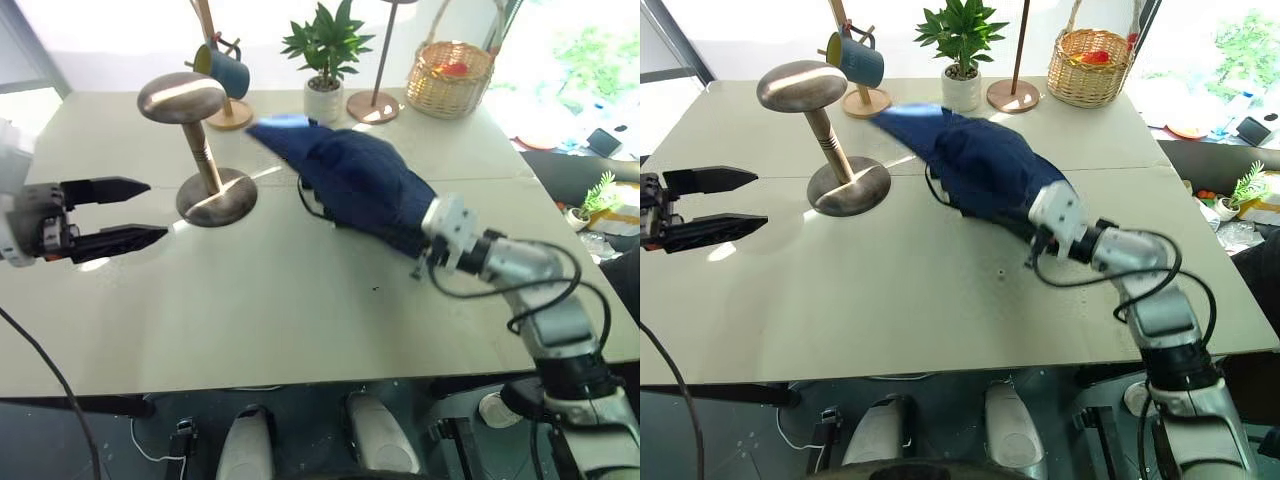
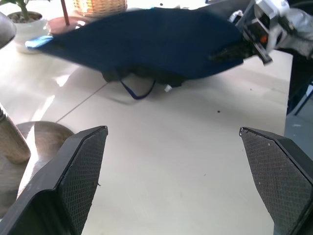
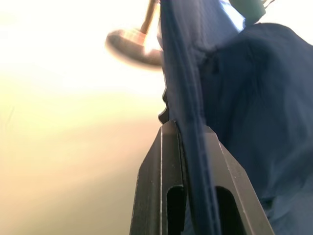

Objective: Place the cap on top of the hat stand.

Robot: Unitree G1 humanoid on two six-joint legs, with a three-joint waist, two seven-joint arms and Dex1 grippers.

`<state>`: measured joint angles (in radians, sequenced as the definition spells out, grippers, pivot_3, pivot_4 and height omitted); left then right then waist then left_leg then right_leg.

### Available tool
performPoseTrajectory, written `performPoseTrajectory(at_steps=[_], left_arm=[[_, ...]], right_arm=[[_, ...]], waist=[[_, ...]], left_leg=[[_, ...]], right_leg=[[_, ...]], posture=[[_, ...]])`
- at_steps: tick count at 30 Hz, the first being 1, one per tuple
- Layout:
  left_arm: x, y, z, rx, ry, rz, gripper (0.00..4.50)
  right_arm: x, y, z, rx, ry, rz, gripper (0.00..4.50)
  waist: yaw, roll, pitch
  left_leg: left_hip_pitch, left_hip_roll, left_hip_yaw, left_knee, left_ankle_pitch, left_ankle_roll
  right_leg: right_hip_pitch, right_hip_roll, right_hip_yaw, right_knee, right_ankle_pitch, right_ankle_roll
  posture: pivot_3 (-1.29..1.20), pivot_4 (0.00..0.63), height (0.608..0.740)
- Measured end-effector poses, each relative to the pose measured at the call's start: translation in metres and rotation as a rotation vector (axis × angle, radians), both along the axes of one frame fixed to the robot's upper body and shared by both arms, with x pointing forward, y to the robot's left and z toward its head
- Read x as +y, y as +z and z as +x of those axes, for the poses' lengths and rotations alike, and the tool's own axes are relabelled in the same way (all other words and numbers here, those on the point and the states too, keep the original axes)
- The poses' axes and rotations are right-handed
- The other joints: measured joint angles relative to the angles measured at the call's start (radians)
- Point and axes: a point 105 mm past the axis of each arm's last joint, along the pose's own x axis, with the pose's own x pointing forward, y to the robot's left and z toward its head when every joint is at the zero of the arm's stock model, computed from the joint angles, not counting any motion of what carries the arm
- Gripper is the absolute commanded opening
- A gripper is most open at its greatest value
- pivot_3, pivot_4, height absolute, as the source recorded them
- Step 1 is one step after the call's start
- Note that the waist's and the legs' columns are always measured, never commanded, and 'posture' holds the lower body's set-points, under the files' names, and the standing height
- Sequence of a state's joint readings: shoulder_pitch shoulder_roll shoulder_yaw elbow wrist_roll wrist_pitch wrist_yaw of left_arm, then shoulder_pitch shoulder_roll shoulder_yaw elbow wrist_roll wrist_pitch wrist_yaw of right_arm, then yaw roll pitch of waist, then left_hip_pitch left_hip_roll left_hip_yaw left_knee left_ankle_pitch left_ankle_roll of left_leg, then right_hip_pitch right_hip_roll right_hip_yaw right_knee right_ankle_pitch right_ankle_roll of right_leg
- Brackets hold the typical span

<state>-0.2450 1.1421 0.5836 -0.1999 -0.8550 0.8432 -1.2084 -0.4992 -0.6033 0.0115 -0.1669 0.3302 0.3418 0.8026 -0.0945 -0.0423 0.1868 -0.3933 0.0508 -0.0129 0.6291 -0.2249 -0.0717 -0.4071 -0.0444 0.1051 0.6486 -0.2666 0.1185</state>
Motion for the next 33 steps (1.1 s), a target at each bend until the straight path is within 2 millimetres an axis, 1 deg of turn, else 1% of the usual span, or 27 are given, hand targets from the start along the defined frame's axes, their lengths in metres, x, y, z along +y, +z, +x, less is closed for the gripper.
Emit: performPoseTrajectory(at_steps=[1, 5, 9, 12, 13, 14, 17, 19, 22, 24, 25, 29, 31, 33], left_arm=[[0.000, 0.002, -0.001, -0.012, 0.009, 0.000, 4.50], [0.006, 0.007, -0.004, -0.033, 0.070, -0.013, 4.50], [0.007, 0.009, -0.007, -0.044, 0.096, -0.013, 4.50], [0.010, 0.011, -0.010, -0.061, 0.121, -0.020, 4.50], [0.009, 0.012, -0.011, -0.064, 0.123, -0.023, 4.50], [0.011, 0.012, -0.012, -0.069, 0.138, -0.028, 4.50], [0.015, 0.010, -0.013, -0.071, 0.169, -0.039, 4.50], [0.020, 0.011, -0.014, -0.082, 0.201, -0.053, 4.50], [0.027, 0.011, -0.018, -0.095, 0.242, -0.058, 4.50], [0.030, 0.012, -0.020, -0.107, 0.263, -0.061, 4.50], [0.032, 0.013, -0.022, -0.112, 0.276, -0.059, 4.50], [0.038, 0.013, -0.029, -0.117, 0.310, -0.066, 4.50], [0.040, 0.014, -0.030, -0.119, 0.321, -0.068, 4.50], [0.043, 0.015, -0.031, -0.127, 0.336, -0.071, 4.50]], right_arm=[[0.001, 0.011, 0.003, -0.011, 0.000, 0.019, 0.27], [0.011, 0.040, 0.019, -0.047, 0.008, 0.056, 0.27], [0.030, 0.078, 0.031, -0.148, 0.046, 0.059, 0.27], [0.057, 0.113, 0.036, -0.252, 0.111, 0.044, 0.27], [0.064, 0.120, 0.037, -0.274, 0.125, 0.041, 0.27], [0.075, 0.130, 0.040, -0.299, 0.143, 0.045, 0.27], [0.102, 0.154, 0.048, -0.351, 0.167, 0.064, 0.27], [0.122, 0.173, 0.049, -0.385, 0.186, 0.088, 0.27], [0.153, 0.198, 0.043, -0.457, 0.216, 0.108, 0.27], [0.162, 0.205, 0.043, -0.482, 0.206, 0.082, 0.27], [0.163, 0.203, 0.047, -0.482, 0.193, 0.052, 0.27], [0.158, 0.188, 0.062, -0.420, 0.154, 0.023, 0.27], [0.158, 0.185, 0.064, -0.406, 0.151, 0.029, 0.27], [0.163, 0.185, 0.063, -0.408, 0.164, 0.044, 0.27]], waist=[[0.000, 0.000, 0.000], [0.000, 0.001, 0.001], [-0.004, 0.002, 0.002], [-0.008, 0.003, 0.002], [-0.008, 0.003, 0.002], [-0.009, 0.003, 0.002], [-0.012, 0.004, 0.002], [-0.015, 0.004, 0.003], [-0.026, 0.004, 0.003], [-0.027, 0.003, 0.002], [-0.027, 0.002, 0.002], [-0.030, 0.003, 0.002], [-0.032, 0.004, 0.002], [-0.036, 0.004, 0.003]], left_leg=[[0.000, 0.000, 0.000, -0.001, 0.000, 0.000], [-0.003, 0.000, 0.000, -0.001, 0.000, 0.000], [-0.005, 0.000, 0.000, -0.001, 0.000, 0.000], [-0.008, 0.000, 0.000, -0.001, 0.000, 0.000], [-0.012, 0.000, 0.000, -0.001, 0.000, 0.000], [-0.015, 0.000, 0.001, 0.000, 0.000, 0.000], [-0.017, 0.000, 0.001, -0.001, 0.000, 0.000], [-0.017, 0.000, 0.001, -0.002, 0.000, 0.000], [-0.017, 0.000, 0.001, -0.003, 0.000, 0.000], [-0.017, 0.000, 0.000, -0.004, 0.000, 0.000], [-0.017, 0.000, 0.000, -0.004, 0.000, 0.000], [-0.017, 0.000, 0.000, -0.003, 0.000, 0.000], [-0.017, 0.000, 0.000, -0.003, 0.000, 0.000], [-0.017, 0.000, 0.000, -0.004, 0.000, 0.000]], right_leg=[[0.000, 0.000, 0.000, 0.000, 0.000, 0.000], [-0.002, 0.000, 0.000, -0.001, -0.001, 0.000], [-0.005, 0.000, 0.000, 0.000, 0.000, 0.000], [-0.010, 0.000, 0.000, 0.002, 0.000, 0.000], [-0.013, 0.000, 0.000, 0.003, 0.001, 0.001], [-0.018, 0.000, 0.000, 0.004, 0.002, 0.003], [-0.020, 0.000, 0.000, 0.005, 0.002, 0.004], [-0.021, 0.000, 0.000, 0.006, 0.002, 0.004], [-0.021, 0.000, -0.001, 0.006, 0.002, 0.003], [-0.021, -0.001, -0.001, 0.005, 0.002, 0.003], [-0.020, -0.001, -0.002, 0.004, 0.002, 0.003], [-0.020, -0.002, -0.001, 0.003, 0.002, 0.003], [-0.020, -0.001, -0.002, 0.004, 0.002, 0.003], [-0.021, 0.000, -0.002, 0.005, 0.002, 0.003]], posture=[[0.00, 0.150, 0.740], [0.00, 0.150, 0.740], [0.00, 0.150, 0.740], [0.00, 0.150, 0.740], [0.00, 0.150, 0.740], [0.00, 0.150, 0.740], [0.00, 0.150, 0.740], [0.00, 0.150, 0.740], [0.00, 0.150, 0.740], [0.00, 0.150, 0.740], [0.00, 0.150, 0.740], [0.00, 0.150, 0.740], [0.00, 0.150, 0.740], [0.00, 0.150, 0.740]])
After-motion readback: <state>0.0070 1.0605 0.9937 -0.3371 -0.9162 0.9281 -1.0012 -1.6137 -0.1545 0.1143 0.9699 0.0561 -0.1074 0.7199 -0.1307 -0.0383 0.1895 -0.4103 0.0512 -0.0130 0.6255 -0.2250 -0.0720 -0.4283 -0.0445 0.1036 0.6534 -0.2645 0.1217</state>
